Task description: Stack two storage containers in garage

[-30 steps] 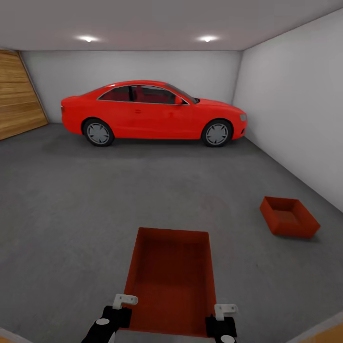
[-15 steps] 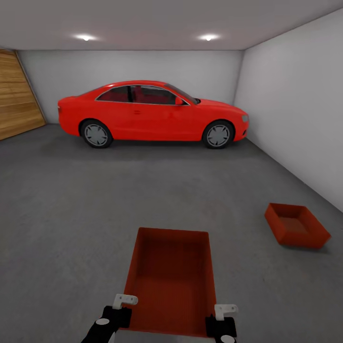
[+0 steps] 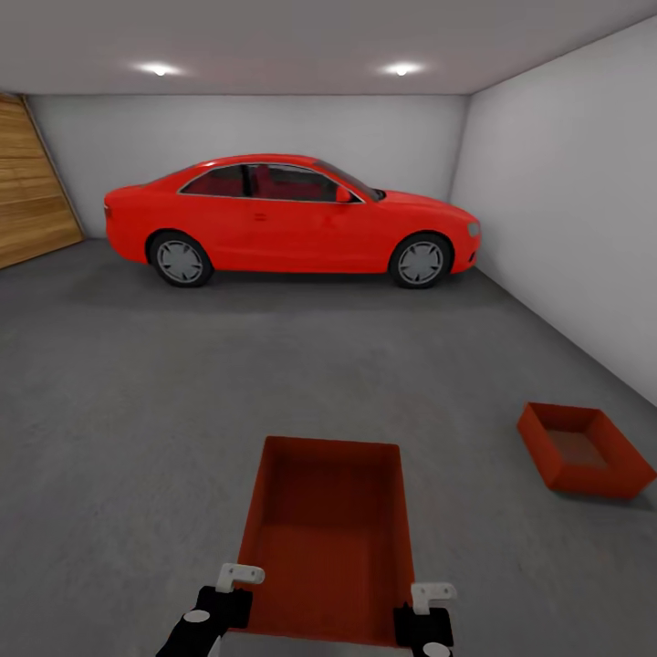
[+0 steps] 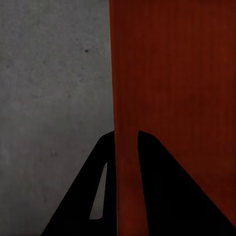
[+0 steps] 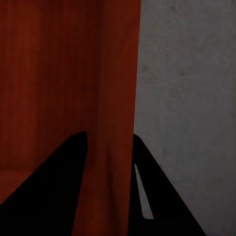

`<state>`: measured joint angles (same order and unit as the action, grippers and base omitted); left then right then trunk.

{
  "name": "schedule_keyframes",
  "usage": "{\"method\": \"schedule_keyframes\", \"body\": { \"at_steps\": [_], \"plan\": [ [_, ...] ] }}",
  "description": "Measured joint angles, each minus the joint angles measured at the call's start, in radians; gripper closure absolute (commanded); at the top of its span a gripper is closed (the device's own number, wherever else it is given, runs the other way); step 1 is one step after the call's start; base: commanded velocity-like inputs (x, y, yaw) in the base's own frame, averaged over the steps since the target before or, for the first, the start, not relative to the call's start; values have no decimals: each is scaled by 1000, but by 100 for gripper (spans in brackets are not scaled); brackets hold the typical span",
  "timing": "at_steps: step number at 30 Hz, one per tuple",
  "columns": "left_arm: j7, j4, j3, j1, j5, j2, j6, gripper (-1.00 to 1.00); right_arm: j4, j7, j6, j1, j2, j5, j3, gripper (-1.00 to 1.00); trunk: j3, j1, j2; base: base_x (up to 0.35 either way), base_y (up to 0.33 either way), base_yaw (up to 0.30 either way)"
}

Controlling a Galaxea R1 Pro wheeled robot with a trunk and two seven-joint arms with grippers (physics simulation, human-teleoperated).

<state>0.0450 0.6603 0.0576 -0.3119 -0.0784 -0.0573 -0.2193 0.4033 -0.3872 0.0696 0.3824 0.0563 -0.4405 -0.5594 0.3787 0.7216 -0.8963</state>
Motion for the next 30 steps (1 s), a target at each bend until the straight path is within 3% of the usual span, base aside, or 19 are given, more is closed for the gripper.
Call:
{"method": "schedule_keyframes", "body": {
  "at_steps": [30],
  "plan": [
    [-1, -1, -1, 0, -2, -1, 0, 100, 0, 0, 0, -1, 0, 0, 0, 100, 0, 0, 0, 322, 0, 0]
  ]
}}
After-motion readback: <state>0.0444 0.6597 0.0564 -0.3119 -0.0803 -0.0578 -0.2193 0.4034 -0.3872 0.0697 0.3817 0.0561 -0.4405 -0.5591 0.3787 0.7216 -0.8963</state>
